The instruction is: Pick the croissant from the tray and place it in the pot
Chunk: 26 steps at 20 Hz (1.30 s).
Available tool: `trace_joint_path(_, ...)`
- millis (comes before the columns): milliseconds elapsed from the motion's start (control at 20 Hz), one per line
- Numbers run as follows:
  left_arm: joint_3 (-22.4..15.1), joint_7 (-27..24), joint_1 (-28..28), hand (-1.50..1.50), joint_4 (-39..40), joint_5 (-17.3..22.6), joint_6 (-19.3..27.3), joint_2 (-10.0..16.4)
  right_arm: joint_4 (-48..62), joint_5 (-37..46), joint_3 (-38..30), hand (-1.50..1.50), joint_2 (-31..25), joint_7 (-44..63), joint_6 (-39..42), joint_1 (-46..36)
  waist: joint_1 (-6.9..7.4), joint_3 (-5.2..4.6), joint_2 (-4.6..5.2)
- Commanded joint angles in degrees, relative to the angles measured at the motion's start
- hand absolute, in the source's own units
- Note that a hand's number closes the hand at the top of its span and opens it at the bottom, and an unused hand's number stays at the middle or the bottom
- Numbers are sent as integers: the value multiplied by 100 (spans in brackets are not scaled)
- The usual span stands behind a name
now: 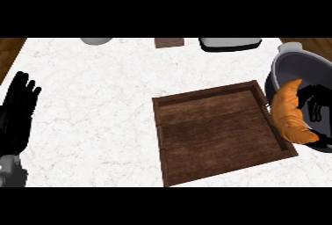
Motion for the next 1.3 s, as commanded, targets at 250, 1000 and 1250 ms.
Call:
trace_joint_path(250,-343,-27,-269,0,-13,-304,-37,-235,-1347,-848,-1940,150,-615,545,247,1603,502,25,145)
trace_joint_path(1000,-358,-83,-851,0,391,-234,-286,-412,2984,975,-1879,150,-152,-1145,-231,66,815,34,231)
trace_joint_path(1250,-239,157,-1028,0,495,-336,-207,-390,4593,1024,-1989,150,88,-1915,93,-949,731,31,200)
